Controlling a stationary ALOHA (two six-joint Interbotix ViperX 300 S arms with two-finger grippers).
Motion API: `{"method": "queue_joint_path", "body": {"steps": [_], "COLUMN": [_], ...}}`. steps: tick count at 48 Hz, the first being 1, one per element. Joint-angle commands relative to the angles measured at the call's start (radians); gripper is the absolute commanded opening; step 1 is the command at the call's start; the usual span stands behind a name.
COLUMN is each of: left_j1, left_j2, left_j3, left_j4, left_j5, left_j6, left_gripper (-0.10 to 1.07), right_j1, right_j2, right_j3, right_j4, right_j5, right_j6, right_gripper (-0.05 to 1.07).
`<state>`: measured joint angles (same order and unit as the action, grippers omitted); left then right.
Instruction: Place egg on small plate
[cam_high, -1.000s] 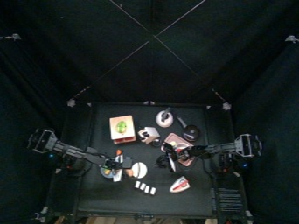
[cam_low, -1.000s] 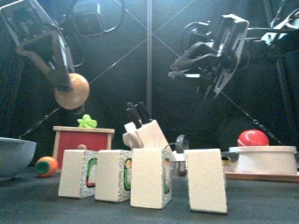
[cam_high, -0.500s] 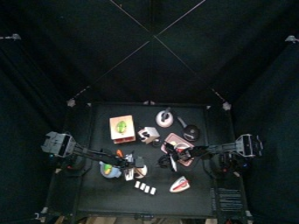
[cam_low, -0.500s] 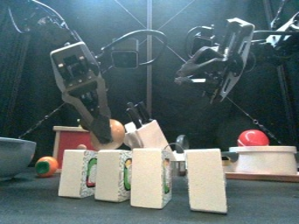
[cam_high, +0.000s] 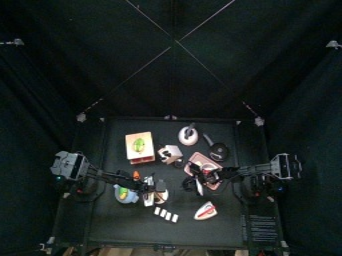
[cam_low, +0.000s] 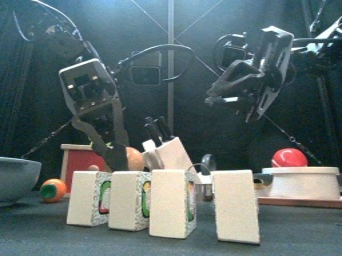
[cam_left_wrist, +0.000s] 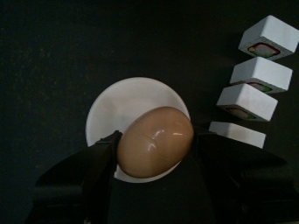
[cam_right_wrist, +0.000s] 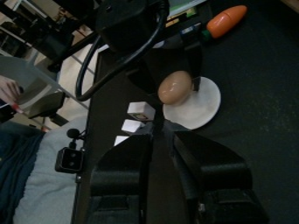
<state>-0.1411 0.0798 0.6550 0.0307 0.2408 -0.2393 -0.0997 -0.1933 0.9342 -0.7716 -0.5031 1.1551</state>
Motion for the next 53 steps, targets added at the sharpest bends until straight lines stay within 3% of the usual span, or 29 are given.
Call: {"method": "queue_joint_path", "body": {"steps": [1, 15, 53], "left_j1": [0.008, 0.02, 0.023], "left_j2": [-0.006, 0.006, 0.015], "left_j3": [-0.025, -0.018, -0.023], "left_j4": [0.003, 0.003, 0.0], "left_j5": [-0.011, -0.028, -0.041], "left_j6": [-0.003, -0.002, -0.003], "left_gripper": [0.8, 0.89, 0.91], "right_j1": [0.002, 0.002, 0.002], "right_j2": [-0.025, -0.025, -0.021], "right_j3": [-0.008, -0.008, -0.009], "right_j4": [0.003, 0.003, 0.003], "right_j5": [0.0, 0.0, 0.003], "right_j6": [-0.002, -0.002, -0.002], "right_gripper": [0.62, 0.62, 0.62]}}
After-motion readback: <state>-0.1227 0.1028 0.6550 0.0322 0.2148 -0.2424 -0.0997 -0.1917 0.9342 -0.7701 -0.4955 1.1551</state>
